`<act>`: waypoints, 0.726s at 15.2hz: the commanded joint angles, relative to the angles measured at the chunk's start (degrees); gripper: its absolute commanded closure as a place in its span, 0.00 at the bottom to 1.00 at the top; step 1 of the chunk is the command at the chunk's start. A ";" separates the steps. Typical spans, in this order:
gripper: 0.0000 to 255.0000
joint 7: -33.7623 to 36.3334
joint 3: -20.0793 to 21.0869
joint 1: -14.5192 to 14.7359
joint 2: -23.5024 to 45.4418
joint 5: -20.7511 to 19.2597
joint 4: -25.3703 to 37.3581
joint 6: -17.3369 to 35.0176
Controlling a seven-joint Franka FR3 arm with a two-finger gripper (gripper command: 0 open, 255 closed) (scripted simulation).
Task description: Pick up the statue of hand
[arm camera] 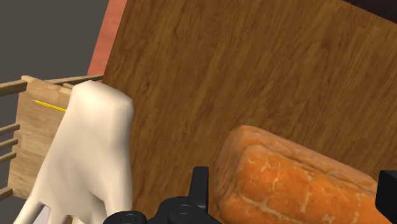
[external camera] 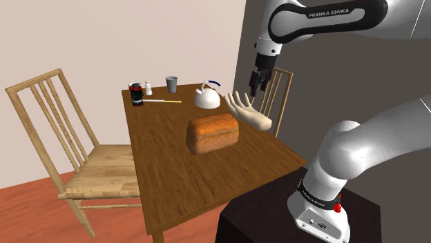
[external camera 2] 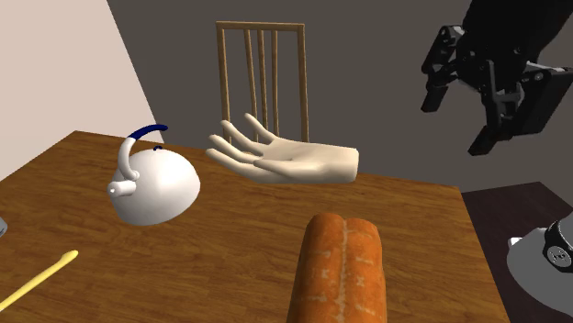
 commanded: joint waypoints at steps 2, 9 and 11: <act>0.00 -3.39 -3.25 -0.31 4.68 -0.52 0.21 5.38; 0.00 -12.28 -10.64 0.08 17.81 1.56 4.18 16.03; 0.00 -15.28 -12.62 0.39 22.06 3.24 6.07 18.58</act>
